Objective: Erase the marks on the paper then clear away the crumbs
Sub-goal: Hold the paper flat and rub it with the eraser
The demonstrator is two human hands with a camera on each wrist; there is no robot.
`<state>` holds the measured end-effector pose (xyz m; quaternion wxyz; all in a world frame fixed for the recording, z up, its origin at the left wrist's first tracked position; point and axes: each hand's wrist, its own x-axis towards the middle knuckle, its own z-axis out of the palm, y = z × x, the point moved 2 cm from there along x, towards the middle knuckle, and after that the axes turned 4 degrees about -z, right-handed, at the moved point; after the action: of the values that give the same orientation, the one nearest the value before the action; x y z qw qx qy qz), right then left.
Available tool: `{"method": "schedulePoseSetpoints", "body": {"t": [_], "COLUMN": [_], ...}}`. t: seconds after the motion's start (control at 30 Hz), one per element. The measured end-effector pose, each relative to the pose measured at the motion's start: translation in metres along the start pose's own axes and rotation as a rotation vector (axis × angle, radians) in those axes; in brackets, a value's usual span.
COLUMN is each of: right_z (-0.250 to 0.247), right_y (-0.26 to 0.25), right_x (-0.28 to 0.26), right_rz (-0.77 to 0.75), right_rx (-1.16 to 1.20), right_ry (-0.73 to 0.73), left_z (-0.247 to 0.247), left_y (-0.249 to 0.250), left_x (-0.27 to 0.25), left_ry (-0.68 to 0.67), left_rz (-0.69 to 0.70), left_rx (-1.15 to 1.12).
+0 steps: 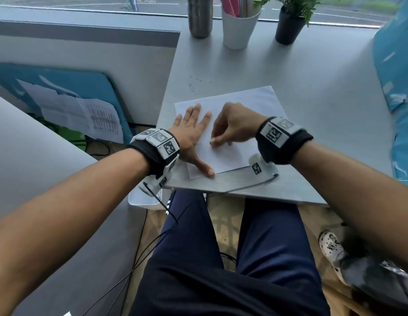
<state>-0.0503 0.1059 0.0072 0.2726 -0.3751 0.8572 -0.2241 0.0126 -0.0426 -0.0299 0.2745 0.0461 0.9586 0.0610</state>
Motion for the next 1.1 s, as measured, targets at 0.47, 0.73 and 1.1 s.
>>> {"method": "schedulePoseSetpoints", "body": {"t": [0.47, 0.73, 1.1], "right_z": [0.005, -0.008, -0.012], "right_y": [-0.003, 0.004, 0.008], "right_x": [0.002, 0.029, 0.031], "right_rz": [0.008, 0.005, 0.013], "right_rx": [0.006, 0.024, -0.035], "right_ry": [-0.044, 0.254, 0.318], "left_z": [0.002, -0.001, 0.001], "left_y": [-0.002, -0.001, -0.002], "left_x": [-0.001, -0.001, -0.001], "left_ry": [0.035, 0.033, 0.028], "left_rz": [-0.002, -0.008, -0.009], "left_rx": [-0.025, -0.020, -0.008]}}
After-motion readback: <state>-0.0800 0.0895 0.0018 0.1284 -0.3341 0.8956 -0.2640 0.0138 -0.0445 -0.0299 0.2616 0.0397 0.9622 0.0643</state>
